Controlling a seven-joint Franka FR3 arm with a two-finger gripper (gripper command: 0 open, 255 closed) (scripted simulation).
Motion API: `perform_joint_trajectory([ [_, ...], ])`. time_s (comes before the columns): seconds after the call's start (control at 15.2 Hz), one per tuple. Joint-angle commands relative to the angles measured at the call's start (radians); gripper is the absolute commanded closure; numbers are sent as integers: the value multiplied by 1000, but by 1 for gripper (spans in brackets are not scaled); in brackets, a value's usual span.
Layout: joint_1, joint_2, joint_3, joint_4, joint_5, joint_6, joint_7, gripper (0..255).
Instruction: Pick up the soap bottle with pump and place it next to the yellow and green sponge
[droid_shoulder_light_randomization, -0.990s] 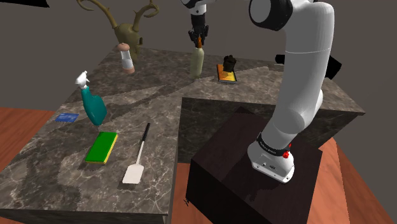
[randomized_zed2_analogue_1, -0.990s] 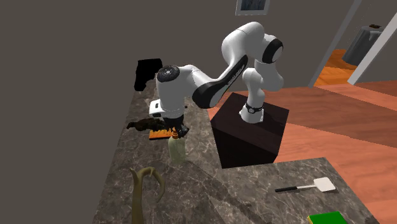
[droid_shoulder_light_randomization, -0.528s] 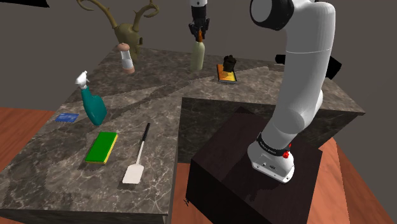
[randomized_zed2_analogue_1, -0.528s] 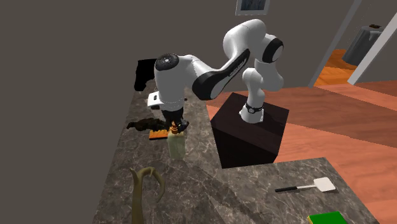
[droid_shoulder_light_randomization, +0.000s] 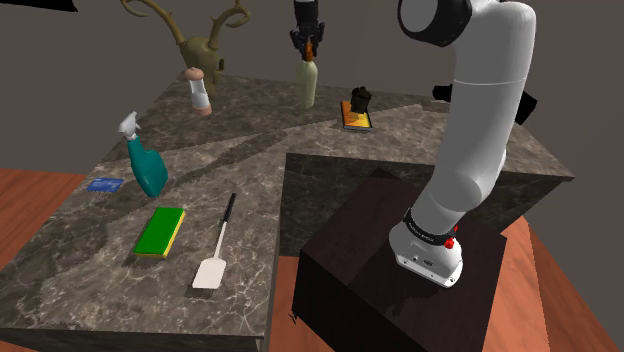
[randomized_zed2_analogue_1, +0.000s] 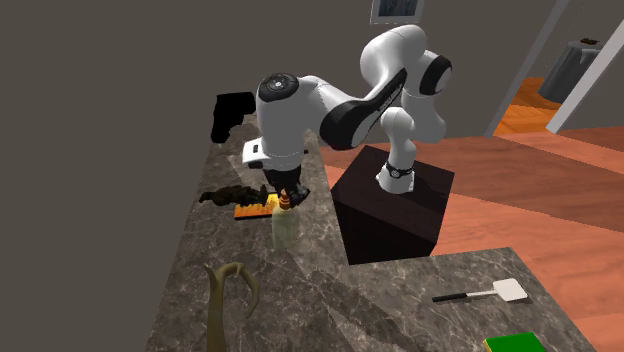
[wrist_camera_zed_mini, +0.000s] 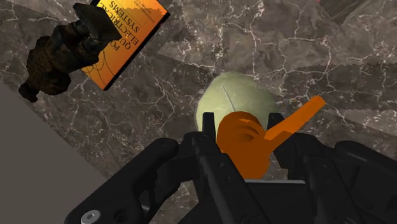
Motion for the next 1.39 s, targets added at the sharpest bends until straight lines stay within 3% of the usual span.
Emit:
perform_joint_trajectory([
  [0.0,35,-39,13,-53,-9,10,47,255],
  [0.66,180,-130,92,-169,-22,11,269,255],
  [1.32,312,-122,181,-150,-12,-20,486,255],
])
